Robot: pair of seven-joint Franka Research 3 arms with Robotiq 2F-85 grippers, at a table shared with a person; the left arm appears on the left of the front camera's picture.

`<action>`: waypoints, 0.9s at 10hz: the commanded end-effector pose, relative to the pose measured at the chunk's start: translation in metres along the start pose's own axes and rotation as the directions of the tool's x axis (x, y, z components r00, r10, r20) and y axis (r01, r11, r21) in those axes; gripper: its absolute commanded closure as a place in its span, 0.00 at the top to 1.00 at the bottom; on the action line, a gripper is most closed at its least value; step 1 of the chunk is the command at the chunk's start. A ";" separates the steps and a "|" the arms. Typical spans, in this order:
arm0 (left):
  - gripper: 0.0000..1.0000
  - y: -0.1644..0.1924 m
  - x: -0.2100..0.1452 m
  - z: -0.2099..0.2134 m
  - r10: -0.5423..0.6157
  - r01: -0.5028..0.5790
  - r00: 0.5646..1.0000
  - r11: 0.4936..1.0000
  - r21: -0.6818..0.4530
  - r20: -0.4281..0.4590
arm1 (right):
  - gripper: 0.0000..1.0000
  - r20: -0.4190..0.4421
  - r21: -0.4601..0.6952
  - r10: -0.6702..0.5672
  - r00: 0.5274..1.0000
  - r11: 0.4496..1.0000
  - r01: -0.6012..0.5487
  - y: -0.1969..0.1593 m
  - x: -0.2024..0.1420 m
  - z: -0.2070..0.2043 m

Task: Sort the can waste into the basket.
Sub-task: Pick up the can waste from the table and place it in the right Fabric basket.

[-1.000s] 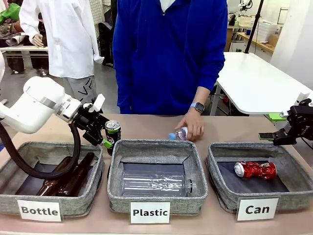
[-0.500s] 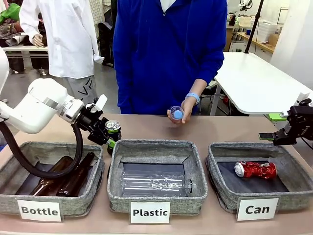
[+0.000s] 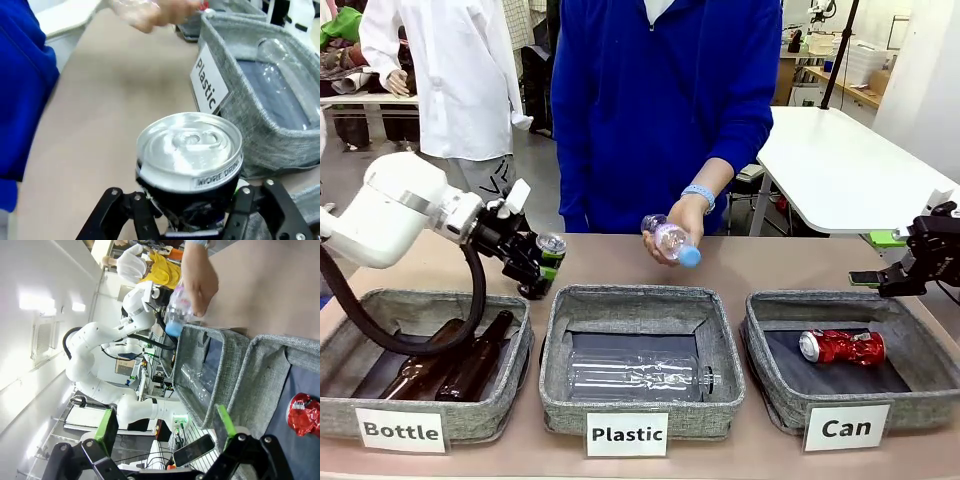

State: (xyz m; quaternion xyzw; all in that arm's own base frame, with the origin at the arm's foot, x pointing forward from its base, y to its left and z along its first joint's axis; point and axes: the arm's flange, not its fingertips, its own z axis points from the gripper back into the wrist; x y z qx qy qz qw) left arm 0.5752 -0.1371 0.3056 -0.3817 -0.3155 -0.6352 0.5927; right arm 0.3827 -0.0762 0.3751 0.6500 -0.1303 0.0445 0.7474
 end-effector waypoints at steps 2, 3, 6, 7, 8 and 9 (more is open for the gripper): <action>0.00 -0.067 0.045 0.070 0.030 -0.033 0.996 0.999 0.028 0.089 | 1.00 -0.009 -0.007 0.021 1.000 1.000 -0.021 0.001 0.002 0.001; 0.00 -0.109 0.058 0.090 -0.011 0.014 0.996 0.999 -0.029 0.094 | 1.00 -0.009 -0.007 0.021 1.000 1.000 -0.021 0.001 0.002 0.001; 0.00 -0.169 0.072 0.072 0.018 -0.003 0.998 0.977 -0.211 0.068 | 1.00 -0.009 -0.007 0.021 1.000 1.000 -0.021 0.001 0.002 0.001; 0.00 -0.173 0.077 0.059 0.025 -0.008 0.997 0.974 -0.224 0.073 | 1.00 -0.009 -0.007 0.021 1.000 1.000 -0.021 0.001 0.002 0.001; 0.00 -0.172 0.085 0.048 -0.002 0.017 0.997 0.980 -0.199 0.075 | 1.00 -0.009 -0.007 0.021 1.000 1.000 -0.021 0.001 0.002 0.001; 0.00 -0.168 0.088 0.048 -0.007 0.019 0.997 0.988 -0.151 0.078 | 1.00 -0.009 -0.007 0.021 1.000 1.000 -0.021 0.001 0.002 0.001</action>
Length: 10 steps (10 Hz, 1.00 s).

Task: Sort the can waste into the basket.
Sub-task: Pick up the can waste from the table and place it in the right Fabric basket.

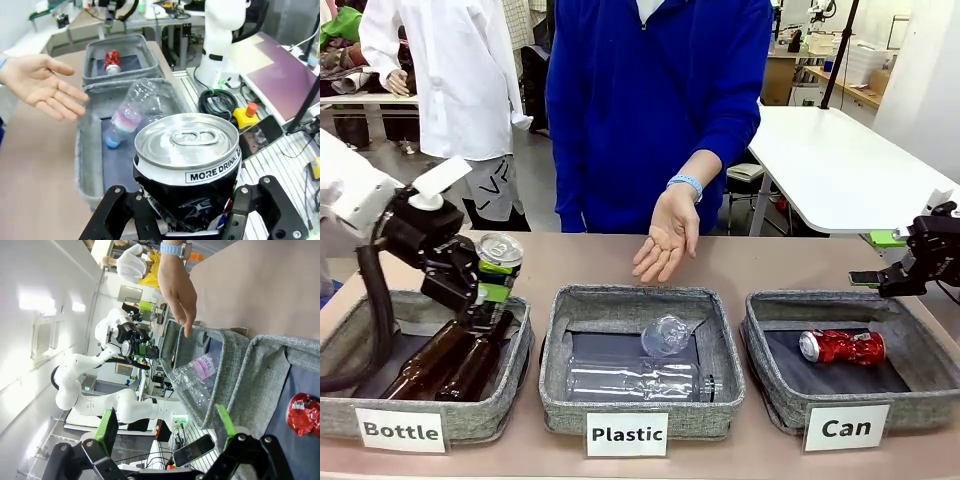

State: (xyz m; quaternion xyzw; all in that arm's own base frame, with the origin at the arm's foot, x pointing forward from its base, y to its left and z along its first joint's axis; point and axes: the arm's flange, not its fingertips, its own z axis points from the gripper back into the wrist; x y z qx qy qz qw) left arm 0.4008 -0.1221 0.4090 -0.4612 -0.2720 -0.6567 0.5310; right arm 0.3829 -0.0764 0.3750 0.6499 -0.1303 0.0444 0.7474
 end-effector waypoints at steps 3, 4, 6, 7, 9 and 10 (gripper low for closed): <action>0.00 0.018 0.003 0.009 0.043 -0.044 0.999 0.995 0.090 0.015 | 1.00 -0.010 -0.007 0.021 1.000 1.000 -0.022 0.002 0.002 0.001; 0.00 0.020 0.002 0.010 0.047 -0.049 0.999 0.994 0.094 0.020 | 1.00 -0.010 -0.007 0.021 1.000 1.000 -0.022 0.002 0.002 0.001; 0.00 0.025 0.000 0.012 0.054 -0.057 0.998 0.994 0.089 0.034 | 1.00 -0.010 -0.007 0.021 1.000 1.000 -0.022 0.002 0.002 0.001; 0.00 0.027 0.001 0.014 0.061 -0.065 0.997 0.993 0.098 0.052 | 1.00 -0.010 -0.007 0.021 1.000 1.000 -0.022 0.002 0.002 0.001; 0.00 0.034 0.011 0.013 0.090 -0.099 0.992 0.990 0.105 0.086 | 1.00 -0.010 -0.007 0.021 1.000 1.000 -0.022 0.002 0.002 0.001; 0.00 0.040 0.028 0.005 0.090 -0.097 0.993 0.991 0.093 0.076 | 1.00 0.000 0.000 0.000 1.000 1.000 0.000 0.000 0.000 0.000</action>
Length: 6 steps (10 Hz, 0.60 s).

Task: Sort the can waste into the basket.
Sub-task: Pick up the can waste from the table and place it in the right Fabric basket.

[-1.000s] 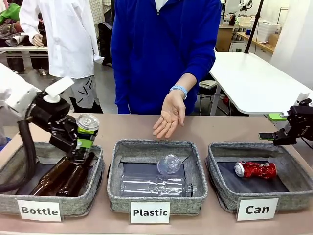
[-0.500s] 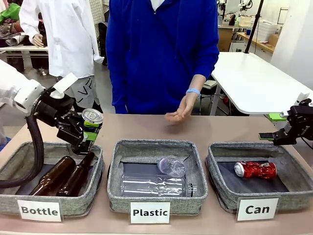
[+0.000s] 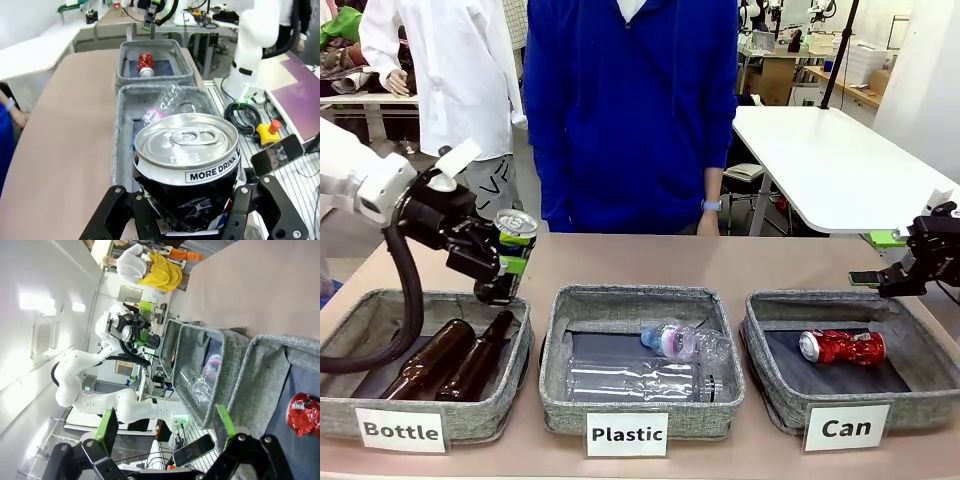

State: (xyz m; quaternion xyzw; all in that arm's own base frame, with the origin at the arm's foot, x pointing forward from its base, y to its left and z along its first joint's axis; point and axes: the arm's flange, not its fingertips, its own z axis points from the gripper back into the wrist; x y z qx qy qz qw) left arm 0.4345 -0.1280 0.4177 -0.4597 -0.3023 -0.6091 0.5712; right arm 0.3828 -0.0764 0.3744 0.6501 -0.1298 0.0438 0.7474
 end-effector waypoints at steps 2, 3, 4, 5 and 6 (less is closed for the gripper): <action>0.00 0.017 0.076 -0.046 -0.033 0.032 0.999 0.999 -0.027 -0.017 | 1.00 0.030 -0.191 0.073 0.997 0.979 -0.066 0.058 -0.026 0.047; 0.00 0.025 0.112 -0.086 -0.083 0.079 0.994 0.995 -0.063 -0.065 | 1.00 0.062 -0.279 0.042 0.997 0.960 -0.023 0.074 -0.045 0.071; 0.00 0.036 0.138 -0.127 -0.086 0.074 0.990 0.991 -0.108 -0.111 | 1.00 0.078 -0.306 0.064 0.995 0.951 -0.037 0.082 -0.066 0.090; 0.00 0.048 0.162 -0.170 -0.101 0.078 0.984 0.984 -0.157 -0.147 | 1.00 0.081 -0.337 0.095 0.992 0.939 -0.062 0.087 -0.086 0.105; 0.00 0.055 0.184 -0.209 -0.175 0.149 0.971 0.975 -0.165 -0.162 | 1.00 0.066 -0.330 0.115 0.991 0.940 -0.087 0.092 -0.107 0.112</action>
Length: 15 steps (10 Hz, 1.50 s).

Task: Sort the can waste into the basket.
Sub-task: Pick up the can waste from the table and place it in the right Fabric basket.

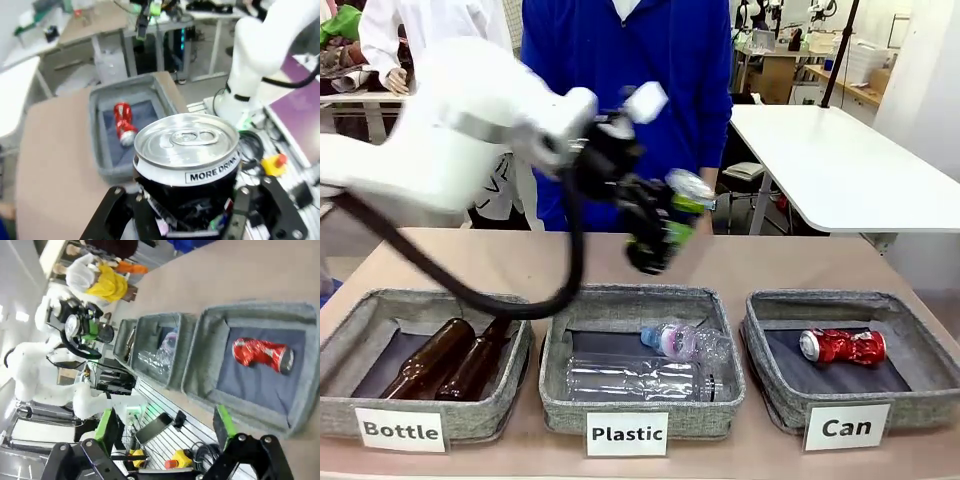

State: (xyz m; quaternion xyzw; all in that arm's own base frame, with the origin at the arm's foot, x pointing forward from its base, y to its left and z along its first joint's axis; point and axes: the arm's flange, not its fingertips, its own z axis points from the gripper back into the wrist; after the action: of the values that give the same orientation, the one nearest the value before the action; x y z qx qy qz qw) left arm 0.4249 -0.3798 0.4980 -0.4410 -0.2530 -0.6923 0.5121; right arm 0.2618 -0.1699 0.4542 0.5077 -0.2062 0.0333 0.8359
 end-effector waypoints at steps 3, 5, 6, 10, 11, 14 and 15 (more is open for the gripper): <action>0.00 0.062 0.033 -0.125 -0.338 0.337 0.941 0.940 -0.045 -0.020 | 1.00 -0.058 -0.141 0.031 0.998 0.989 -0.039 0.026 -0.043 -0.005; 0.00 0.061 0.022 -0.183 -0.332 0.325 0.943 0.937 -0.126 -0.034 | 1.00 -0.059 -0.247 0.028 0.998 0.968 -0.041 0.035 -0.067 0.006; 0.00 0.064 0.016 -0.203 -0.347 0.338 0.936 0.932 -0.128 -0.056 | 1.00 -0.048 -0.118 0.058 0.997 0.991 -0.064 0.022 -0.030 0.019; 0.00 0.079 0.013 -0.220 -0.301 0.293 0.952 0.949 -0.114 -0.059 | 1.00 -0.048 -0.118 0.058 0.997 0.991 -0.064 0.022 -0.030 0.019; 0.00 0.079 0.012 -0.220 -0.300 0.291 0.952 0.949 -0.123 -0.061 | 1.00 -0.048 -0.118 0.058 0.997 0.991 -0.064 0.022 -0.030 0.019; 0.85 0.076 0.013 -0.227 -0.285 0.278 0.958 0.950 -0.143 -0.028 | 1.00 -0.048 -0.118 0.058 0.997 0.991 -0.064 0.022 -0.030 0.019; 1.00 0.075 0.013 -0.227 -0.288 0.283 0.958 0.948 -0.144 -0.013 | 1.00 -0.048 -0.118 0.058 0.997 0.991 -0.064 0.022 -0.030 0.019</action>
State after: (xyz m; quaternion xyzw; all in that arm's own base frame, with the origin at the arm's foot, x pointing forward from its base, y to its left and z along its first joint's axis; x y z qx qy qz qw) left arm 0.4128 -0.5944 0.3863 -0.4115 -0.2541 -0.7878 0.3815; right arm 0.2199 -0.1710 0.4681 0.4439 -0.1958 0.0634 0.8721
